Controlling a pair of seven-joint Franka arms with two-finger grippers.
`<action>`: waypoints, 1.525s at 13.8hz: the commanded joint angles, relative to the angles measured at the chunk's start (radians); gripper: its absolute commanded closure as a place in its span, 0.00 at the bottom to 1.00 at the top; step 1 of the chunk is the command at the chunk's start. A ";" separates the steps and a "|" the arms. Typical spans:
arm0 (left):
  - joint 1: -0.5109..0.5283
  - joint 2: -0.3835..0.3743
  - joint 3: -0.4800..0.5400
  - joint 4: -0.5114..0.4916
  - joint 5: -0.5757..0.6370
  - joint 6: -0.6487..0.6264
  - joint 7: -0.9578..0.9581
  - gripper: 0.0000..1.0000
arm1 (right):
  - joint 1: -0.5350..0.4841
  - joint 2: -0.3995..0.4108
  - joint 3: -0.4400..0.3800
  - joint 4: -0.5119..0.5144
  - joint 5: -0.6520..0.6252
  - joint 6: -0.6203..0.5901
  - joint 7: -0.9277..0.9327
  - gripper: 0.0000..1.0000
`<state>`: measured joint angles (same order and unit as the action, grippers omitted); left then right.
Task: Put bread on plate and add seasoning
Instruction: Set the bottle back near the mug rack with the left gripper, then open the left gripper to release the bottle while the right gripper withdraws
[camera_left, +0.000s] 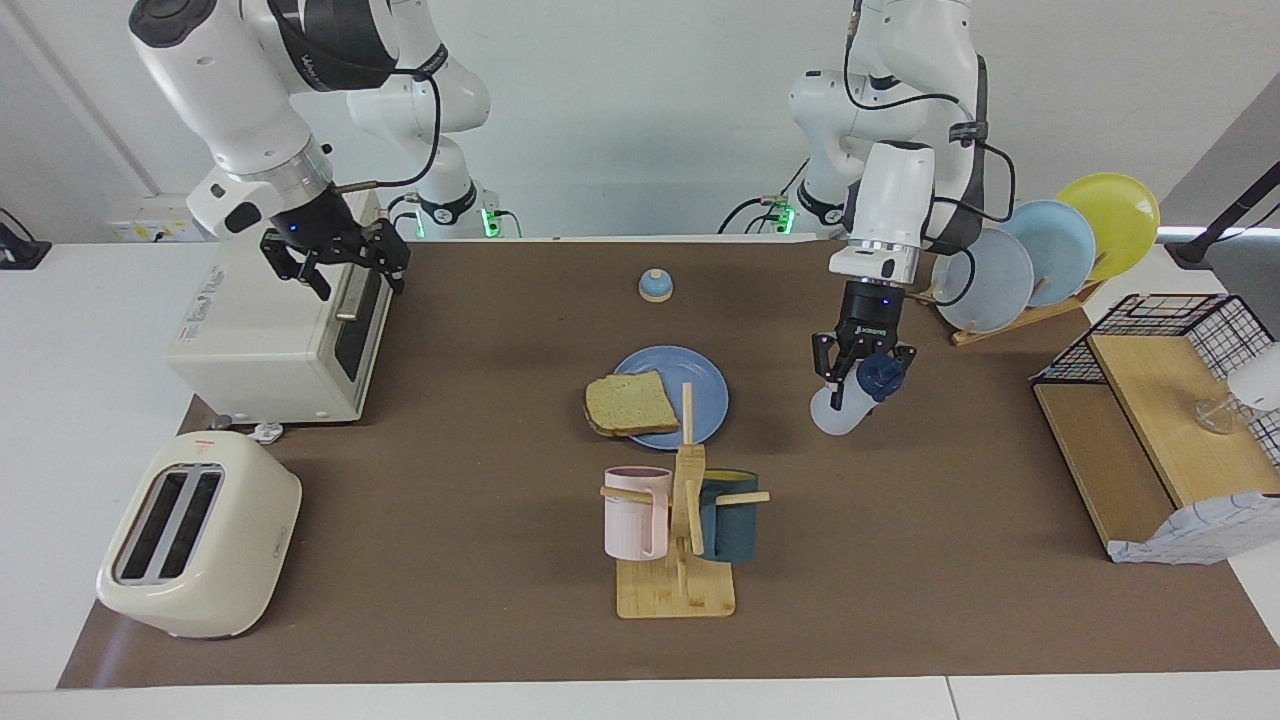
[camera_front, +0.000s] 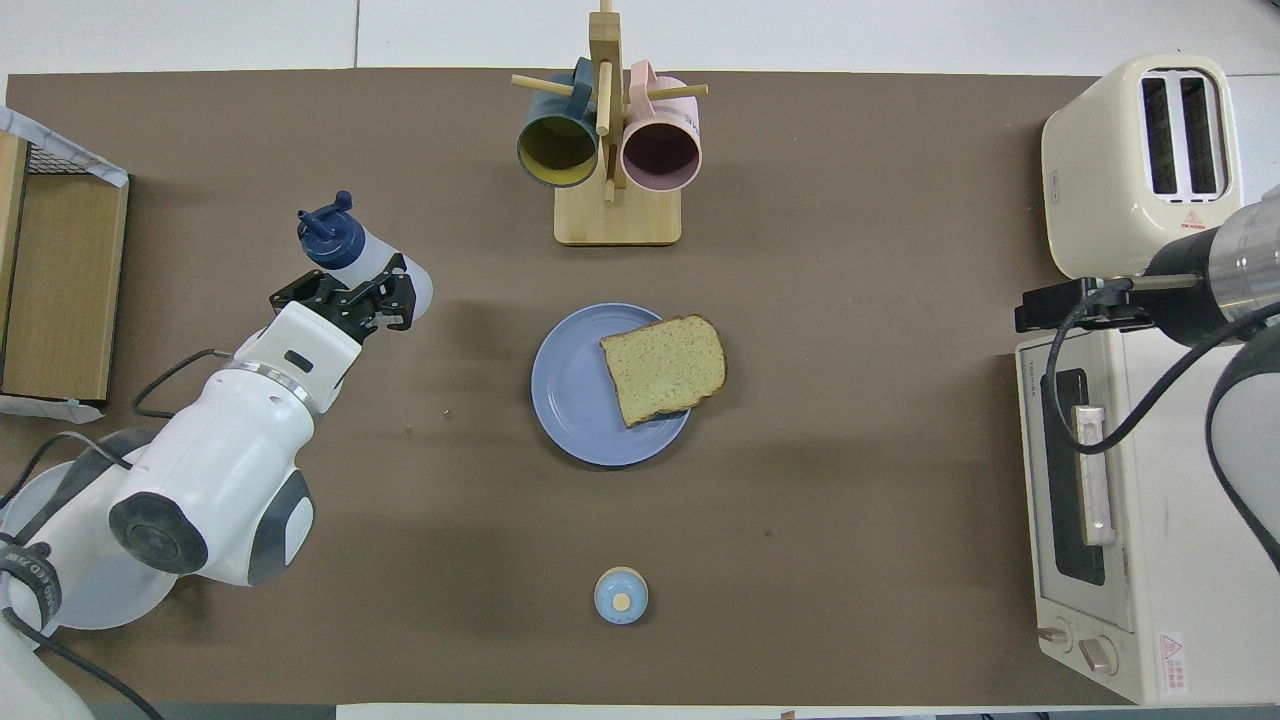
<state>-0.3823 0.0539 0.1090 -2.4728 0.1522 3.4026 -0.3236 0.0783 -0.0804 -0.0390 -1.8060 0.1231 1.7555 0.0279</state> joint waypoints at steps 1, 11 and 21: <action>0.008 0.052 0.000 -0.017 -0.016 0.098 0.014 1.00 | 0.011 -0.028 0.001 -0.058 0.047 0.054 -0.025 0.00; 0.028 0.147 0.006 0.034 -0.003 0.101 0.132 1.00 | 0.080 0.034 0.001 -0.099 0.184 0.189 -0.019 0.00; 0.029 0.165 0.008 0.023 0.030 0.104 0.146 0.83 | -0.025 0.031 -0.012 0.088 -0.082 -0.126 -0.026 0.00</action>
<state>-0.3685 0.2113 0.1205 -2.4507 0.1648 3.4806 -0.1903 0.0641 -0.0458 -0.0544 -1.7400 0.0593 1.6783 0.0262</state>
